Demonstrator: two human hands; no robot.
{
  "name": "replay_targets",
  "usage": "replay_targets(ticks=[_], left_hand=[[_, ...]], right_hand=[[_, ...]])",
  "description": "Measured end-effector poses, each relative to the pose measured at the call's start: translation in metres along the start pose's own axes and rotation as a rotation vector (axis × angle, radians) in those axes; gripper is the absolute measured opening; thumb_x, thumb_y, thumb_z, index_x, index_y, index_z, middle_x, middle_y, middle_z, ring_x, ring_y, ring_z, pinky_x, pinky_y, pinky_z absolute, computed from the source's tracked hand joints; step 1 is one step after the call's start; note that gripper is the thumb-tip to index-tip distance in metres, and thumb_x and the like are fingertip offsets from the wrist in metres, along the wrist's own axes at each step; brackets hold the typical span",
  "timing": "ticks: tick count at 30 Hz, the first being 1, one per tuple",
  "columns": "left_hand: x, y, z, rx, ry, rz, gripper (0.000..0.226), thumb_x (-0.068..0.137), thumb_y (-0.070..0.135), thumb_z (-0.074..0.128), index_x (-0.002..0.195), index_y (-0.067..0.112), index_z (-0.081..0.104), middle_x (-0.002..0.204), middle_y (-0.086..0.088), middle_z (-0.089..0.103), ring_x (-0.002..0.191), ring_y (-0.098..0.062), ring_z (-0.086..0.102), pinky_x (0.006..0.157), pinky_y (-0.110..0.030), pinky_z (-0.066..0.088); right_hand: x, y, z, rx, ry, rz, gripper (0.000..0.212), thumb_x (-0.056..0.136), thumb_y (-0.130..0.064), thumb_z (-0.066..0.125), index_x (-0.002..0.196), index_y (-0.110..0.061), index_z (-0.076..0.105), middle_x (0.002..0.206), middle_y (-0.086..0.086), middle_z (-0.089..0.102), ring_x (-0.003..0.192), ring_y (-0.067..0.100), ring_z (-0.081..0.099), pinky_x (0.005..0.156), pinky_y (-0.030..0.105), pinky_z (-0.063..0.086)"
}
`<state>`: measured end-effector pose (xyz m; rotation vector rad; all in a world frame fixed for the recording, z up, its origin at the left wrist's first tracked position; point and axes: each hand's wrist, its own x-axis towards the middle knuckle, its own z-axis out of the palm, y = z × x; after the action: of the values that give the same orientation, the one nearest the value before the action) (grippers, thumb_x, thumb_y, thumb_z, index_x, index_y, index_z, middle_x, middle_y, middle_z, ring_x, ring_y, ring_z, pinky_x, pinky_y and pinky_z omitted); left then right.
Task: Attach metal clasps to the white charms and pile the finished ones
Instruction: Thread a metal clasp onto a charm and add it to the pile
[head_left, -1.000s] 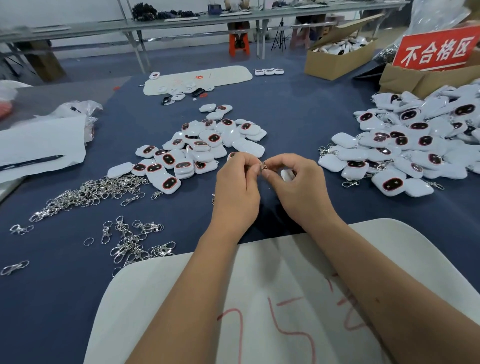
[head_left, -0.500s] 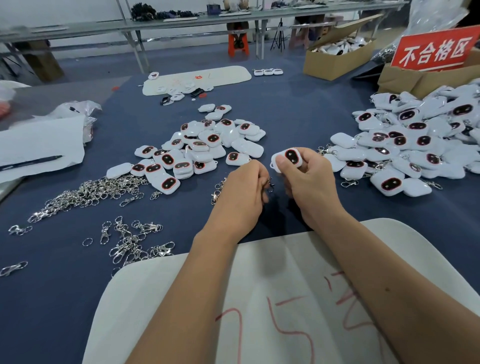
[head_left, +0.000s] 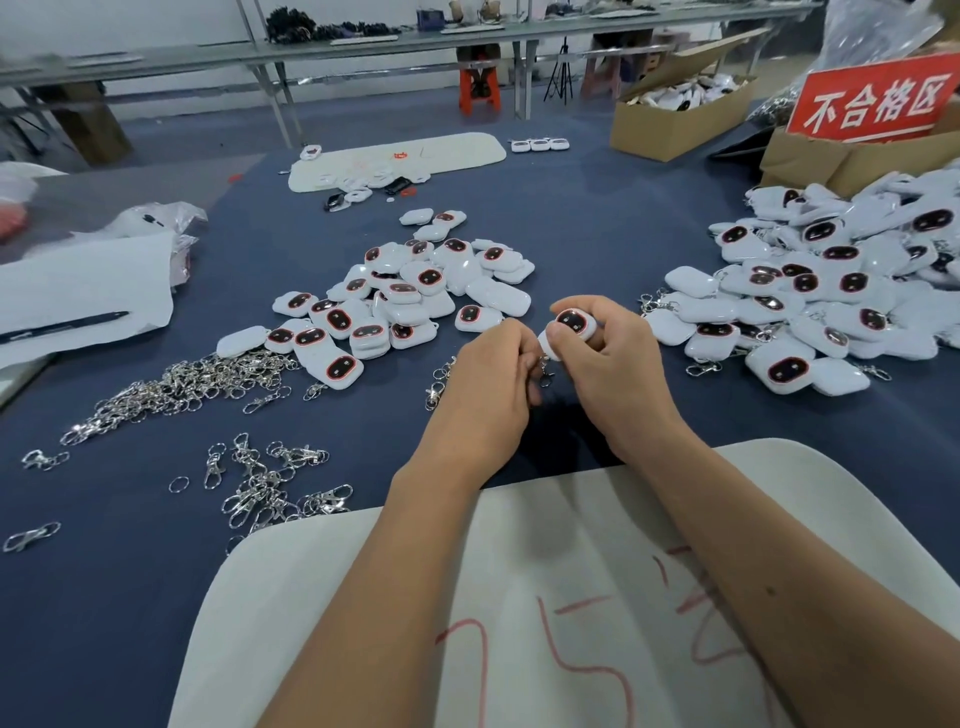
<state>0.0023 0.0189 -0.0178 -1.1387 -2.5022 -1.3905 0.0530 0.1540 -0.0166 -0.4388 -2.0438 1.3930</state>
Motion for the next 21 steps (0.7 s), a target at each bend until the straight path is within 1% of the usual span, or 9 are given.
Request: replay_targets(ticks=[2,4,7,10,12,14,16,19,21], left_hand=[[0.0013,-0.0005,-0.001,-0.014,0.015,-0.016,0.02,0.097,0.002,0.037,0.087,0.013,0.051,0.068,0.004,0.063,0.067,-0.014,0.058,0.057,-0.016,0.042],[0.0018,-0.0006,-0.0027,-0.007,0.016,-0.018,0.02,0.097,0.002,0.038,0.087,0.013,0.051,0.068,0.005,0.064,0.067,-0.012,0.058,0.058,-0.015,0.042],[-0.0003,0.0018,-0.0031,-0.001,-0.013,-0.009,0.024,0.097,0.004,0.037,0.085,0.019,0.051,0.069,0.005,0.063,0.069,-0.013,0.059,0.059,-0.015,0.042],[-0.0009,0.004,-0.0017,0.016,-0.027,0.005,0.024,0.093,0.005,0.034,0.083,0.022,0.048,0.069,0.005,0.062,0.069,-0.016,0.058,0.059,-0.02,0.044],[-0.0003,0.0036,-0.0011,0.018,-0.028,0.011,0.022,0.091,0.003,0.034,0.083,0.02,0.047,0.069,0.004,0.062,0.068,-0.016,0.057,0.058,-0.023,0.045],[-0.0002,0.0032,-0.0012,0.012,-0.028,0.007,0.021,0.09,0.002,0.034,0.083,0.018,0.047,0.069,0.003,0.062,0.068,-0.016,0.056,0.057,-0.021,0.044],[-0.0011,0.0038,-0.0013,0.011,-0.03,0.002,0.02,0.088,0.004,0.033,0.082,0.019,0.046,0.07,0.004,0.061,0.067,-0.016,0.056,0.057,-0.023,0.044],[-0.0022,0.0061,-0.0011,0.04,-0.026,-0.011,0.02,0.085,0.01,0.031,0.081,0.025,0.044,0.07,0.005,0.061,0.067,-0.014,0.057,0.057,-0.024,0.045],[-0.0029,0.0084,-0.0011,0.043,-0.016,-0.034,0.02,0.085,0.01,0.032,0.082,0.024,0.045,0.07,0.005,0.062,0.067,-0.013,0.057,0.057,-0.025,0.046]], right_hand=[[-0.0008,0.0001,0.0005,-0.018,0.001,-0.017,0.009,0.093,-0.016,0.067,0.1,-0.02,0.071,0.07,-0.011,0.066,0.061,0.002,0.055,0.063,0.014,0.043],[-0.0025,-0.0002,0.0013,-0.031,0.031,-0.036,0.007,0.093,-0.016,0.067,0.099,-0.019,0.071,0.07,-0.012,0.064,0.059,0.002,0.053,0.06,0.011,0.04],[-0.0032,-0.0014,0.0003,-0.004,0.094,-0.041,0.006,0.095,-0.016,0.067,0.1,-0.018,0.069,0.076,-0.012,0.064,0.063,0.003,0.053,0.063,0.012,0.04],[-0.0033,-0.0032,0.0,0.002,0.086,-0.039,0.007,0.095,-0.016,0.067,0.102,-0.018,0.07,0.08,-0.011,0.066,0.067,0.003,0.056,0.067,0.014,0.042],[-0.0039,-0.0034,0.0005,-0.008,0.069,-0.044,0.008,0.095,-0.016,0.068,0.102,-0.018,0.071,0.076,-0.012,0.066,0.064,0.001,0.056,0.065,0.011,0.041],[-0.0038,-0.0027,0.0007,-0.012,0.067,-0.044,0.008,0.095,-0.016,0.068,0.102,-0.017,0.071,0.069,-0.014,0.062,0.06,0.0,0.054,0.062,0.01,0.039],[-0.0039,-0.0024,0.0004,-0.018,0.068,-0.042,0.008,0.095,-0.016,0.068,0.102,-0.017,0.072,0.066,-0.015,0.059,0.057,0.0,0.053,0.06,0.01,0.038],[-0.0052,-0.0045,0.0002,-0.035,0.071,-0.053,0.008,0.094,-0.015,0.069,0.102,-0.017,0.072,0.072,-0.014,0.063,0.061,0.0,0.055,0.063,0.01,0.04],[-0.006,-0.0061,0.0,-0.044,0.077,-0.065,0.008,0.094,-0.014,0.069,0.101,-0.016,0.071,0.077,-0.012,0.067,0.066,-0.001,0.058,0.065,0.009,0.042]])
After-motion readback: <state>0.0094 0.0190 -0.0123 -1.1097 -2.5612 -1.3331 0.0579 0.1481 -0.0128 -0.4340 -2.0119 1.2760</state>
